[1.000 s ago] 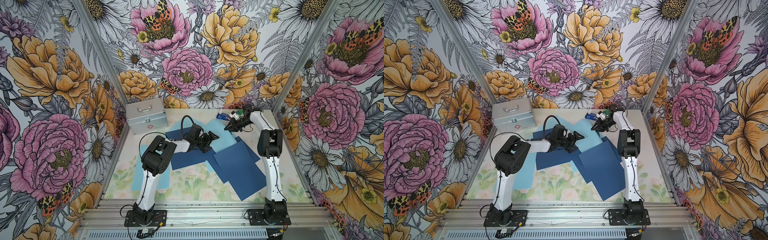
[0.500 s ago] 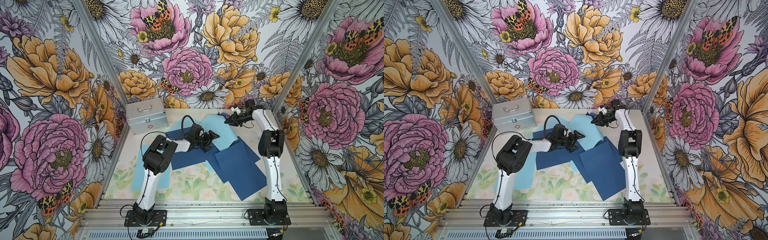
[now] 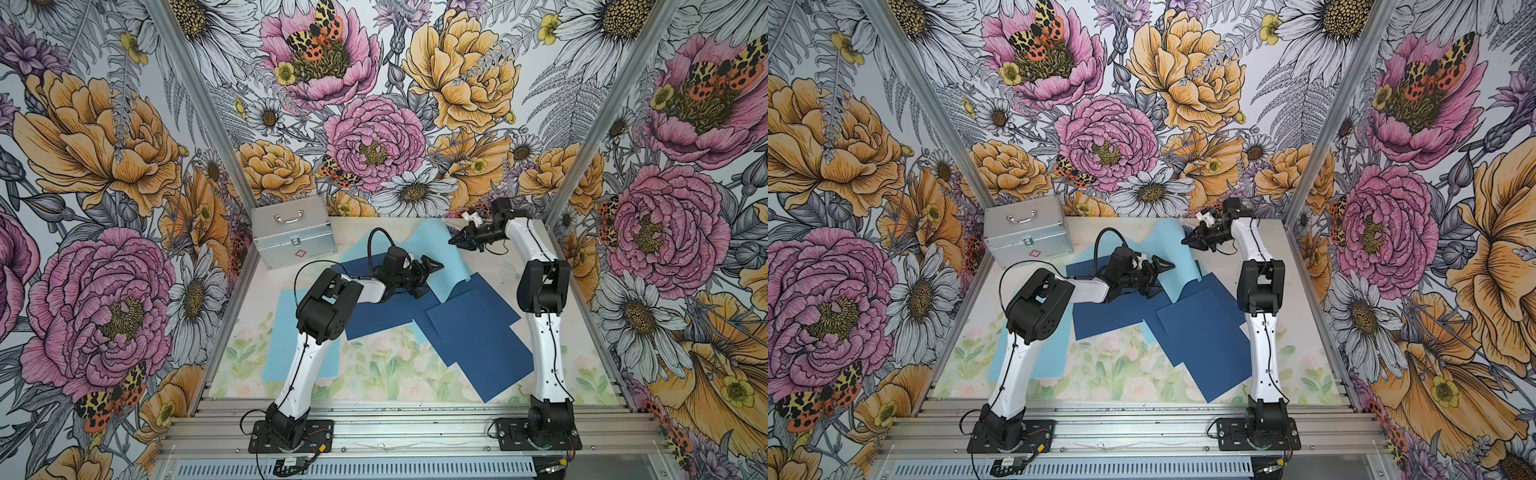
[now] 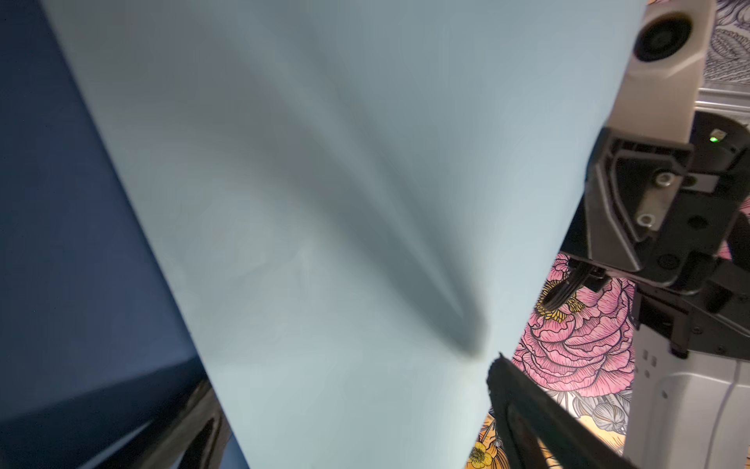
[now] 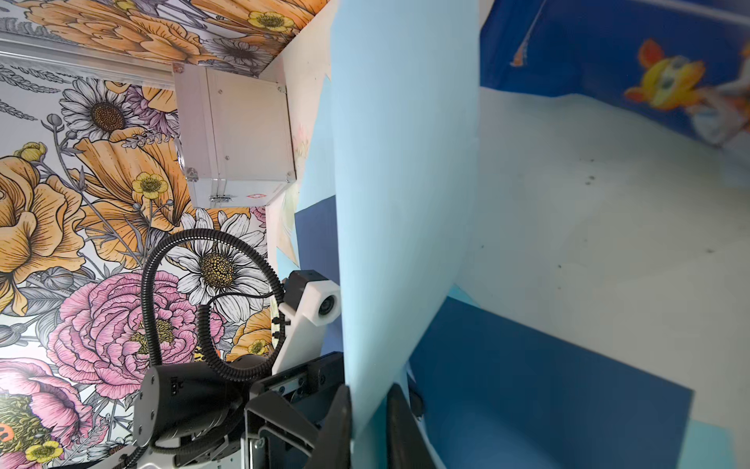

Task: Sort the scattered colored papers by color
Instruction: Pick up the colored paper.

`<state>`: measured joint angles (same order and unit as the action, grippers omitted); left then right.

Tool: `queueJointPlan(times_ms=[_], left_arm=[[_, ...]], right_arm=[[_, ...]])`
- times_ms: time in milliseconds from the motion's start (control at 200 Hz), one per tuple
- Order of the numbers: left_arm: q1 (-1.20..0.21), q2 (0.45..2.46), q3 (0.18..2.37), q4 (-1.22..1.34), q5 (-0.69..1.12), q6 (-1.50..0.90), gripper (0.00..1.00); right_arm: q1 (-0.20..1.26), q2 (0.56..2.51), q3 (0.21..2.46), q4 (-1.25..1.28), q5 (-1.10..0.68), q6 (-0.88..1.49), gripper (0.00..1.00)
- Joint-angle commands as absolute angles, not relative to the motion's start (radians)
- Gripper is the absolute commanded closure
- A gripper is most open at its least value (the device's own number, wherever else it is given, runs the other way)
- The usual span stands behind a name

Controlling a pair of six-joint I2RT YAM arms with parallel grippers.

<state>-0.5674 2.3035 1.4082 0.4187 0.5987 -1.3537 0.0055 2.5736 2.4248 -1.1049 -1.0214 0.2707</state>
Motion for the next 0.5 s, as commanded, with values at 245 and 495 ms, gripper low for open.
queueJointPlan(times_ms=[245, 495], left_arm=[[-0.542, 2.328, 1.299, 0.625, 0.477, -1.417, 0.17], [-0.532, 2.279, 1.242, 0.639, 0.466, -1.377, 0.37]], right_arm=[[0.006, 2.525, 2.383, -1.086, -1.042, 0.26, 0.82], [-0.009, 2.528, 2.366, -1.086, -1.031, 0.257, 0.82]])
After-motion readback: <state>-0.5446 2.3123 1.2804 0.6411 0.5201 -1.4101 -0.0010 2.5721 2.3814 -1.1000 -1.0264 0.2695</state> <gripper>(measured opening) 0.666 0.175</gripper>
